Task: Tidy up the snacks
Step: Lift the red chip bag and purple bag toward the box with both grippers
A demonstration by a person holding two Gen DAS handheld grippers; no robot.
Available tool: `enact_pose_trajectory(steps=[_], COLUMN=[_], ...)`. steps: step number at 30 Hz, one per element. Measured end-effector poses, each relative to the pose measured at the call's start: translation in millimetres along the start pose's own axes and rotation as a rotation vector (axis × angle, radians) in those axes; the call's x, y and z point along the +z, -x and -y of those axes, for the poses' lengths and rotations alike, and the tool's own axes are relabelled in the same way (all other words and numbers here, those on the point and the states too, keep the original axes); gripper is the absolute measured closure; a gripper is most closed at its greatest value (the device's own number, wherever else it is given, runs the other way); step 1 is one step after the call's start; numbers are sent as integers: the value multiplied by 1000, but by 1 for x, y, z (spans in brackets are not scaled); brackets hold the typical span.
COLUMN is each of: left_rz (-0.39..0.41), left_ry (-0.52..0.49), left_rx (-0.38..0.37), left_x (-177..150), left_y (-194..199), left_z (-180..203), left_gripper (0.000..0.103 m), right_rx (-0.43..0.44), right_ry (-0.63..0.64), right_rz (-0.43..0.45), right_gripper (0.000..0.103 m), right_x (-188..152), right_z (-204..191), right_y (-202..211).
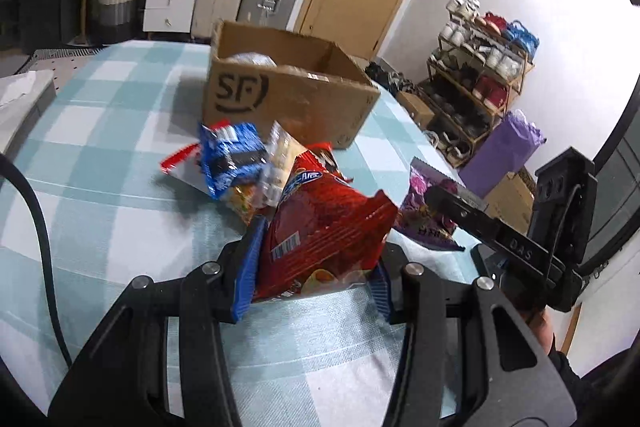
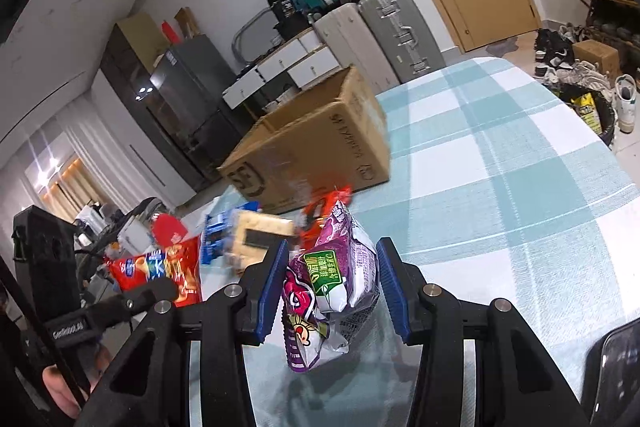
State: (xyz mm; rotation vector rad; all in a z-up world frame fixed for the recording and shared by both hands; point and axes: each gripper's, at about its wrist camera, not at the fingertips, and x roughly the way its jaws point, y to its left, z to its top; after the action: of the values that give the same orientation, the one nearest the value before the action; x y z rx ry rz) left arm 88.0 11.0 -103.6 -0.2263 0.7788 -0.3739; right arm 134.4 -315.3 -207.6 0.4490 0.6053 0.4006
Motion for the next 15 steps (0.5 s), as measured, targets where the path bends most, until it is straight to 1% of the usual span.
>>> enact_pose_trajectory(steps=[8, 12, 15], left_rz=[69, 86, 92], left_ry=[17, 4, -1], left_rx=[31, 47, 43], left_x=[7, 9, 11], left_y=[52, 73, 88], left_z=[-16, -16, -18], left_gripper=[59, 59, 59], right_rx=[57, 85, 133], right_ry=[58, 49, 26], right_rz=[16, 25, 15], right_gripper=[57, 57, 57], right_x=[8, 14, 22], right_z=[-39, -50, -57], right_y=[25, 37, 43])
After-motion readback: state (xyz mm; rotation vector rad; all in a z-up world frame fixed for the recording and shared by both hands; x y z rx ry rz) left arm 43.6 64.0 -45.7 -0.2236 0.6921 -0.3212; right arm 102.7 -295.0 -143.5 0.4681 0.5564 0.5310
